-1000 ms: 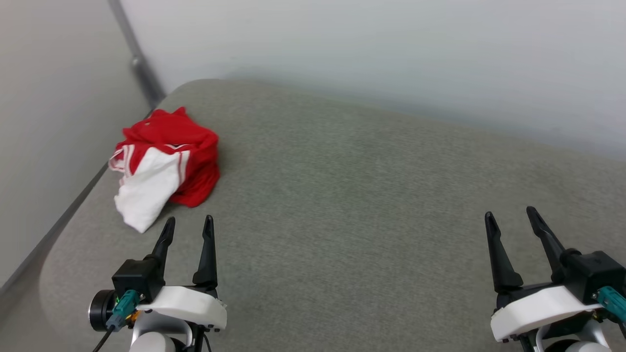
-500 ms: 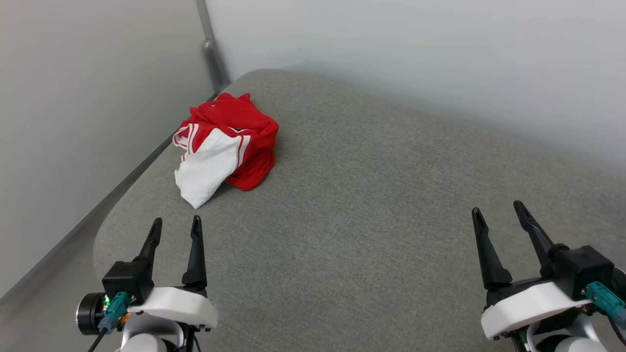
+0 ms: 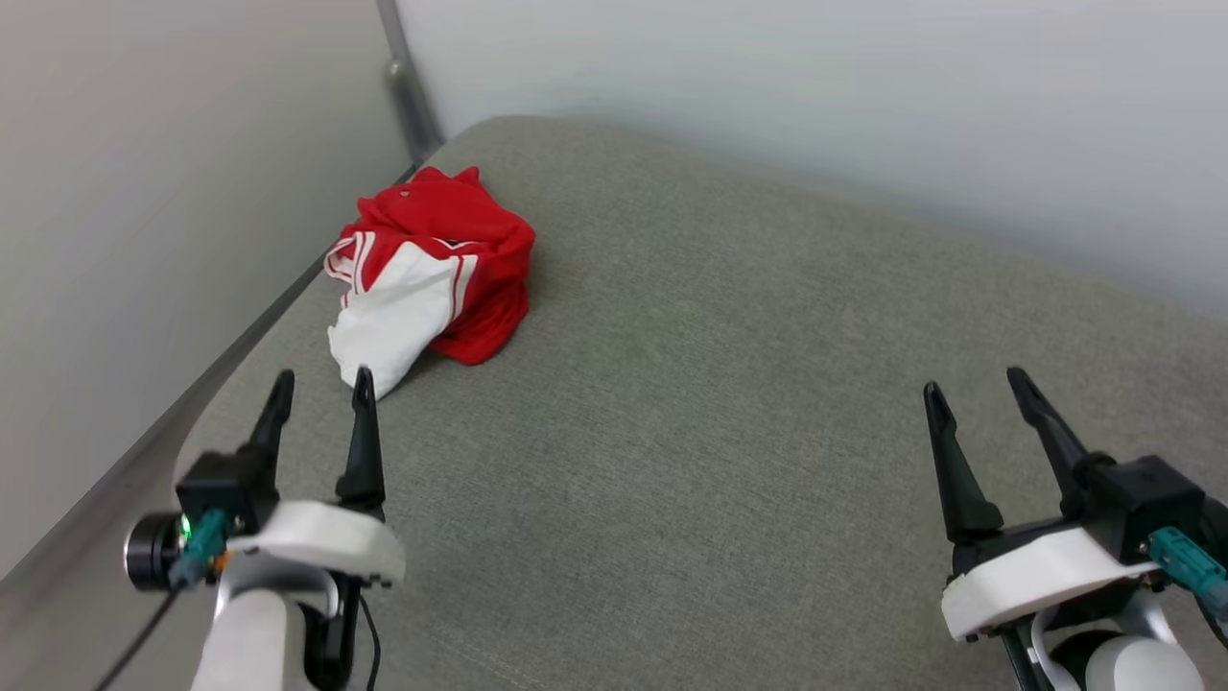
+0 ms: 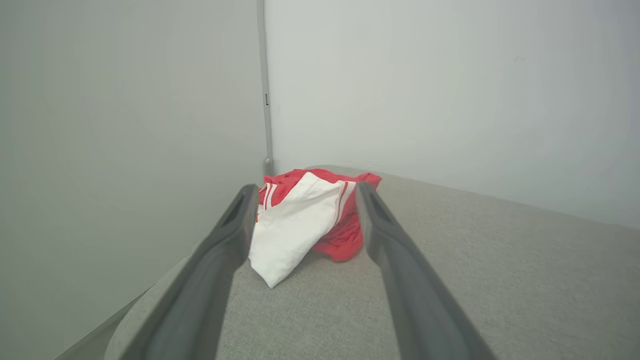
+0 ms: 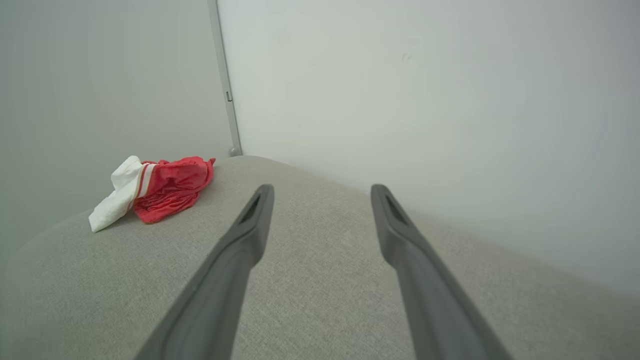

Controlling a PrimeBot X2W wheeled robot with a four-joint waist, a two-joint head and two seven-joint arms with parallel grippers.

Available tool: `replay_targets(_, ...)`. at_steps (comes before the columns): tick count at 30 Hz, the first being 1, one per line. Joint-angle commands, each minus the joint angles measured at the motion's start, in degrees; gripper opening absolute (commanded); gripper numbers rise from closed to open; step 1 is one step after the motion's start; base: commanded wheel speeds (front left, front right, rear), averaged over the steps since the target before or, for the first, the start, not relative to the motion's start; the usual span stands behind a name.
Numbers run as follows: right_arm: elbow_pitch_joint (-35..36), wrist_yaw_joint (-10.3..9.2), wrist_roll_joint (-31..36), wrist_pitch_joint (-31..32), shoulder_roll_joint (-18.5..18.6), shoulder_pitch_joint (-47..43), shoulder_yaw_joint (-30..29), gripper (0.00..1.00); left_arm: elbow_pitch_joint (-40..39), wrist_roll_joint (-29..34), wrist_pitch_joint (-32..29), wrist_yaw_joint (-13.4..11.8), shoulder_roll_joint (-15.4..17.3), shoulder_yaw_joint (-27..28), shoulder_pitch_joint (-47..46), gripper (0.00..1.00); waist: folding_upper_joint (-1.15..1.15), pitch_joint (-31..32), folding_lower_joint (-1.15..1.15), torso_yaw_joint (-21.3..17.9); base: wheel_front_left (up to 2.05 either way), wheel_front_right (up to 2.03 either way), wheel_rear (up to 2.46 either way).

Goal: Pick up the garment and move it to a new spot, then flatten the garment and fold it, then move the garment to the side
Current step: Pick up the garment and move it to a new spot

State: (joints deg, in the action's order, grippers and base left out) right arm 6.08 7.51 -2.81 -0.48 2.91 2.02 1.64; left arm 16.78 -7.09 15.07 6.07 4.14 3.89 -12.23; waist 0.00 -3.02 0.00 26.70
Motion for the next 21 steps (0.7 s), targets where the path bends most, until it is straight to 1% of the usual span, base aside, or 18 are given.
replay_targets(1, 0.5, -0.03, 0.5, 0.1, 0.0, 1.1, 0.2, 1.0, 1.1, -0.5, 0.1, 0.3, 0.3, -0.1, -2.3, 1.0, 0.0, -1.3, 0.0, -1.1, 0.0, 0.0, 0.0)
replay_targets(2, 0.7, -0.04, 0.8, 0.3, 0.0, 1.6, 0.3, 1.0, 2.0, -0.9, 0.1, 0.3, 0.5, -0.1, -4.2, 1.0, 0.0, -2.0, 0.0, -1.5, 0.0, 0.0, 0.0)
replay_targets(5, 1.4, -0.03, 1.5, 0.8, 0.0, 3.3, 1.0, 1.0, 4.8, -2.2, -2.5, 0.7, 2.4, 0.0, -10.8, 1.0, 0.0, -4.6, 0.0, -3.4, 0.0, 0.0, 0.0)
replay_targets(9, 2.2, -0.03, 2.3, 1.3, 0.0, 5.8, 1.7, 1.0, 8.3, -4.5, -8.0, 1.1, 5.7, 0.0, -19.8, 1.0, 0.0, -8.8, 0.0, -6.5, 0.0, 0.0, 0.0)
replay_targets(12, 2.5, -0.04, 2.9, 1.2, 0.0, 7.5, 2.0, 1.0, 11.5, -6.8, -14.9, 1.3, 9.0, -0.1, -25.8, 1.0, 0.0, -12.1, 0.0, -9.1, 0.0, 0.0, 0.0)
replay_targets(13, 2.8, -0.04, 3.2, 1.3, 0.0, 8.1, 2.3, 1.0, 12.2, -7.5, -17.5, 1.3, 10.8, 0.0, -27.9, 1.0, 0.0, -13.4, 0.0, -10.2, 0.0, 0.0, 0.0)
replay_targets(14, 3.0, -0.04, 3.1, 1.1, 0.0, 8.8, 2.3, 1.0, 12.7, -8.4, -19.3, 1.3, 12.0, -0.1, -29.7, 1.0, 0.0, -14.6, 0.0, -11.0, 0.0, 0.0, 0.0)
replay_targets(21, 3.5, -0.03, 3.7, 0.2, 0.0, 11.9, 1.3, 1.0, 19.8, -15.6, -37.3, 1.4, 21.2, -1.6, -37.6, 1.0, 0.0, -21.9, 0.0, -15.9, 0.0, 0.0, 0.0)
